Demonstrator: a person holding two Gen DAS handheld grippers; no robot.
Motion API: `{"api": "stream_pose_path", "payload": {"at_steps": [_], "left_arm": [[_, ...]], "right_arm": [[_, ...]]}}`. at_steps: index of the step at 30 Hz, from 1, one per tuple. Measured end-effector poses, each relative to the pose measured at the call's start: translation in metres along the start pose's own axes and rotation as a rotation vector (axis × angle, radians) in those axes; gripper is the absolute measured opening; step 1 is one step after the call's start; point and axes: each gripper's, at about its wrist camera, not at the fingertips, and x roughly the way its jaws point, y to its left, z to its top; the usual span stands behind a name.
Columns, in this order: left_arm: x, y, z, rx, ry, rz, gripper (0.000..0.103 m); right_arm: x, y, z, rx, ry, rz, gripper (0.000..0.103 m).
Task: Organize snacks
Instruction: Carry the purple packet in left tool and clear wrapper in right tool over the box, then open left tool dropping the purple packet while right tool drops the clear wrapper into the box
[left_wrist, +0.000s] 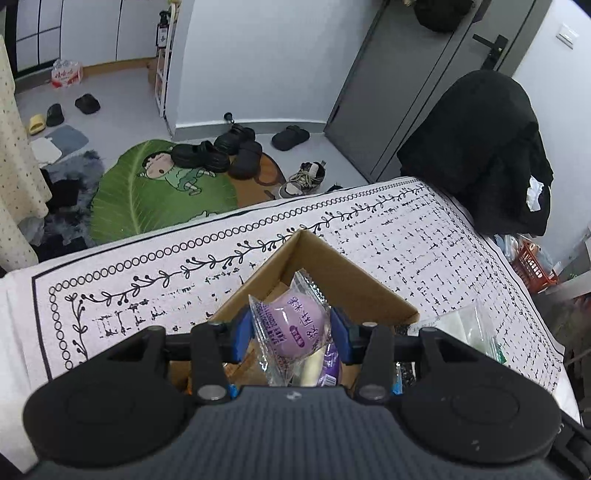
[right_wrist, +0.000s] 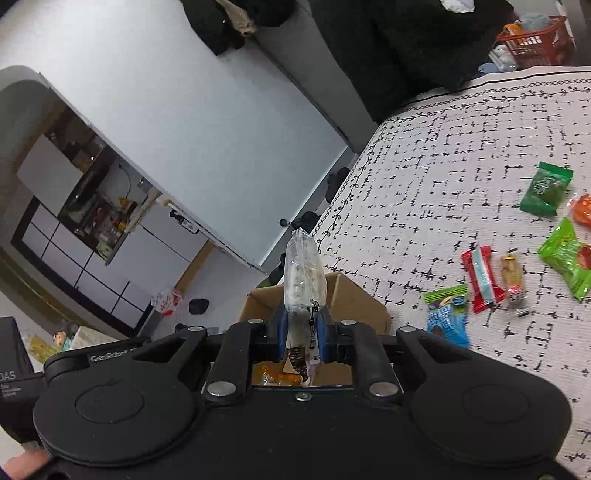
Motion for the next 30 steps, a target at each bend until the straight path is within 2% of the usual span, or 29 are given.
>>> {"api": "stream_pose_path", "payload": {"at_steps": [5, 17, 24, 30], "left_arm": [[0.018, 0.002, -0.001, -0.004, 0.048, -0.027, 0.046], [0.035, 0.017, 0.001, -0.033, 0.088, -0.015, 0.051], [0.031, 0.015, -0.001, -0.009, 0.099, -0.005, 0.076], [0.024, 0.010, -0.005, 0.007, 0.095, 0.011, 0.080]], "right_arm": [[0.012, 0.005, -0.003, -0.009, 0.019, -0.021, 0.016], [0.028, 0.016, -0.011, -0.031, 0.071, -0.058, 0.018], [0.011, 0.021, -0.007, -0.036, 0.031, -0.040, 0.031], [0.000, 0.014, -0.003, -0.028, 0.030, -0.075, 0.035]]}}
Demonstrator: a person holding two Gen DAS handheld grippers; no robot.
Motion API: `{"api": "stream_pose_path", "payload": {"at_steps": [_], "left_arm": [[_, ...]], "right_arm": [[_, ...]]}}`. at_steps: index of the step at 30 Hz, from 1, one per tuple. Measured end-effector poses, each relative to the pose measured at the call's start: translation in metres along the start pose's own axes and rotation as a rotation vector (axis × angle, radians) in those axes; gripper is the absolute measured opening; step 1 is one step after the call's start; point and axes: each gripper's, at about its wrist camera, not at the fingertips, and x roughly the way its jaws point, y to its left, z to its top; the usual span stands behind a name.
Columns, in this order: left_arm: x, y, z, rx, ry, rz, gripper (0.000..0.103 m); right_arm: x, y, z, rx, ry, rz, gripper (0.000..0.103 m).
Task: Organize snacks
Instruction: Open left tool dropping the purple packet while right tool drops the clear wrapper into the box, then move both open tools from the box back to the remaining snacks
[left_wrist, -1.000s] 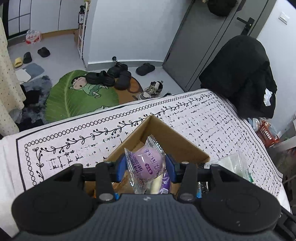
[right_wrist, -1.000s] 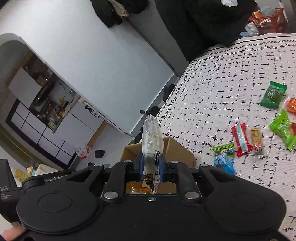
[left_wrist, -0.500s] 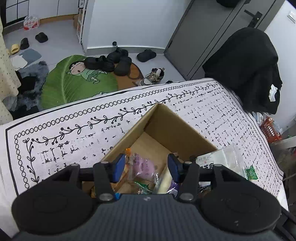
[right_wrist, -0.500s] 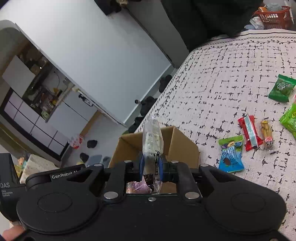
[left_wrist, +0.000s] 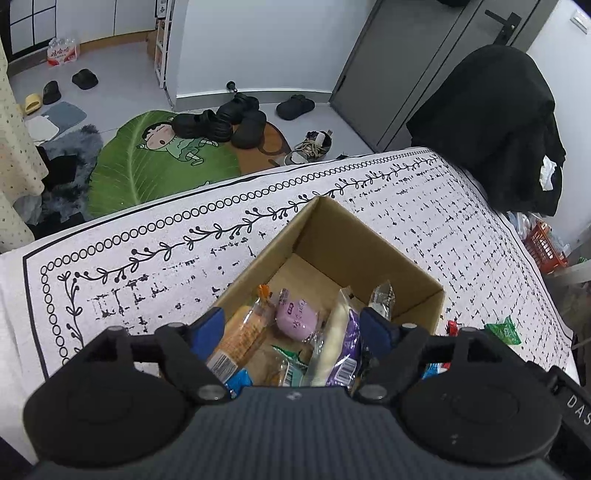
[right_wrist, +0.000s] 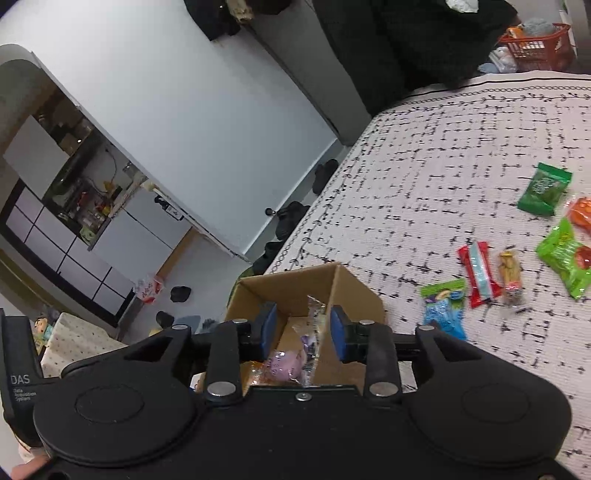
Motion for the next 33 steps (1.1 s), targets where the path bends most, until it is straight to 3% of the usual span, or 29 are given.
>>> {"api": "stream_pose_path", "payload": {"at_steps": [3, 9, 13, 27, 33], "left_arm": [[-0.004, -0.005, -0.002, 0.013, -0.003, 0.000, 0.085], [-0.012, -0.013, -0.009, 0.016, -0.035, -0.007, 0.103], [-0.017, -0.024, -0.014, 0.041, -0.045, -0.014, 0.103], [-0.024, -0.074, -0.036, 0.158, -0.020, -0.074, 0.103], [-0.022, -0.098, -0.049, 0.223, -0.002, -0.063, 0.103]], "right_arm": [[-0.007, -0.004, 0.001, -0.005, -0.008, -0.023, 0.048], [-0.022, -0.018, 0.004, -0.003, -0.011, -0.076, 0.055], [-0.033, -0.028, 0.006, 0.003, -0.017, -0.110, 0.070], [-0.066, -0.060, 0.024, -0.019, -0.020, -0.208, 0.085], [-0.081, -0.078, 0.031, -0.036, -0.023, -0.242, 0.088]]}}
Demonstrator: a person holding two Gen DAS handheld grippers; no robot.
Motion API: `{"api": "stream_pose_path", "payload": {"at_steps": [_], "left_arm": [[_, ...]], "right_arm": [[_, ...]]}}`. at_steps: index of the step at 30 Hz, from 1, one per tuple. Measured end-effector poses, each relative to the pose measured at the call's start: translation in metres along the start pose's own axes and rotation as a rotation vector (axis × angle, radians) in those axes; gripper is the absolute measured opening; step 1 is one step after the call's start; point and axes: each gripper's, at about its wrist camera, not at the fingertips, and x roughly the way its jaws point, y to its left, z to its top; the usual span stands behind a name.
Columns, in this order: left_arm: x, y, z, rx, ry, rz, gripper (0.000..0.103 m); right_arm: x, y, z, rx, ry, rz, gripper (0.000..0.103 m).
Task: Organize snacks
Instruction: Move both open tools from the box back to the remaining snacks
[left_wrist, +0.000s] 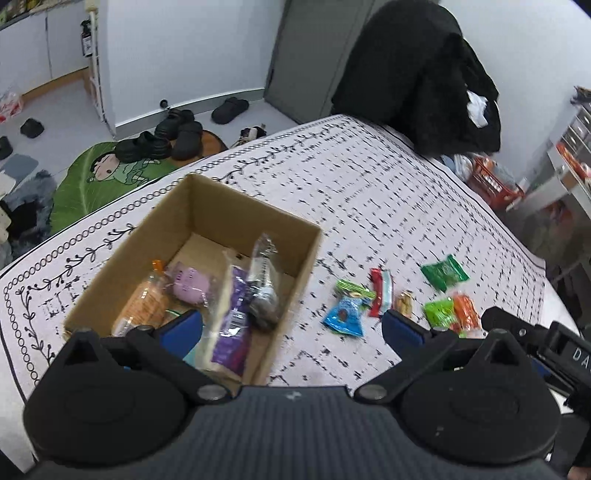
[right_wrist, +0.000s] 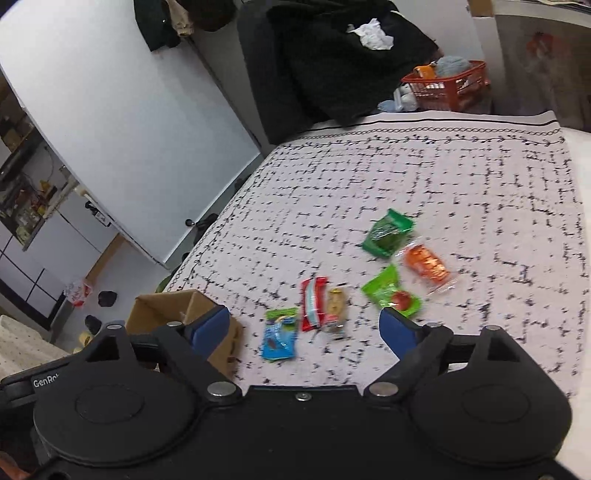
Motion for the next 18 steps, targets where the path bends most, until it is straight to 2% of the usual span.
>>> {"api": "stream_pose_path", "payload": {"at_steps": [12, 18], "left_arm": [[0.005, -0.044, -0.013, 0.079, -0.048, -0.001, 0.102], [0.015, -0.060, -0.017, 0.091, -0.045, -0.019, 0.100]], "right_arm": [[-0.005, -0.045, 0.008, -0.043, -0.025, -0.058, 0.089], [-0.001, -0.063, 0.014, -0.066, -0.043, -0.068, 0.088]]}}
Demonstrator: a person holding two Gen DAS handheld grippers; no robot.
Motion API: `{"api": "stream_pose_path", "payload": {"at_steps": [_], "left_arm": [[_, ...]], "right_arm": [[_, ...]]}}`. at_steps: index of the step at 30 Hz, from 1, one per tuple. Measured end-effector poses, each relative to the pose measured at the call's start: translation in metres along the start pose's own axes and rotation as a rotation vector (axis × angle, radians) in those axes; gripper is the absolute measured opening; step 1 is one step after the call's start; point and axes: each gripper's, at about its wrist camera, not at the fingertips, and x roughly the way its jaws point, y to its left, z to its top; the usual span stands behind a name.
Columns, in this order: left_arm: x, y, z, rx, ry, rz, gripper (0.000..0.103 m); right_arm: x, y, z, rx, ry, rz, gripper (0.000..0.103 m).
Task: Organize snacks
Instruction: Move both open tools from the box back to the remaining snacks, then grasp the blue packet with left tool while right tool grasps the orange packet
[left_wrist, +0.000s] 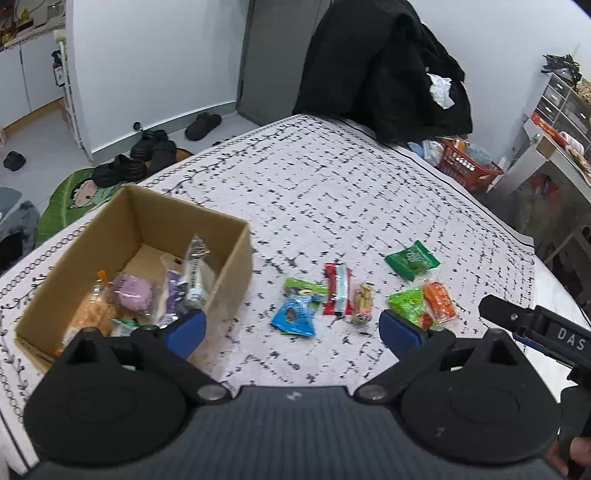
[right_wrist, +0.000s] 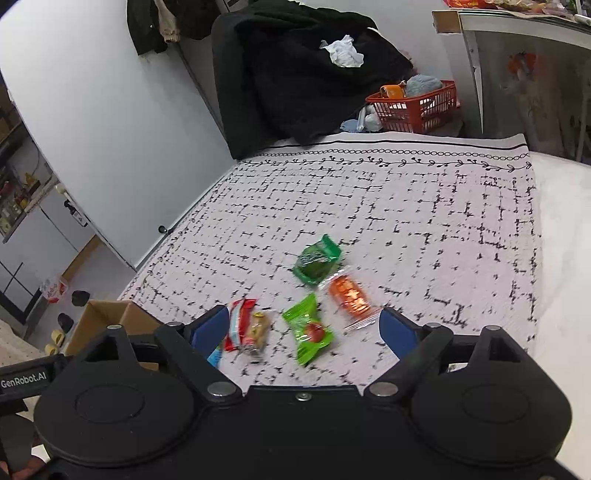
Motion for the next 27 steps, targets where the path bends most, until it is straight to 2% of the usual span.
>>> {"api": "stream_pose_path", "payload": {"at_steps": [8, 10, 15, 19, 21, 27], "left_arm": [[0.023, -0.014, -0.004, -0.005, 0.009, -0.019, 0.085], [0.028, -0.017, -0.004, 0.000, 0.001, -0.007, 0.083], [0.051, -0.020, -0.004, -0.005, 0.031, -0.003, 0.069], [0.070, -0.019, -0.005, -0.011, 0.054, 0.006, 0.062], [0.080, -0.019, -0.006, -0.009, 0.062, 0.013, 0.057], [0.104, -0.017, -0.007, -0.001, 0.075, 0.036, 0.054]], "right_arm": [[0.018, -0.019, 0.004, -0.035, 0.015, -0.017, 0.077], [0.023, -0.023, 0.004, -0.046, 0.018, -0.025, 0.071], [0.034, -0.034, 0.007, -0.066, 0.028, -0.025, 0.065], [0.045, -0.037, 0.006, -0.089, 0.049, -0.027, 0.061], [0.051, -0.038, 0.006, -0.103, 0.057, -0.031, 0.060], [0.071, -0.041, 0.004, -0.148, 0.092, -0.042, 0.060]]}}
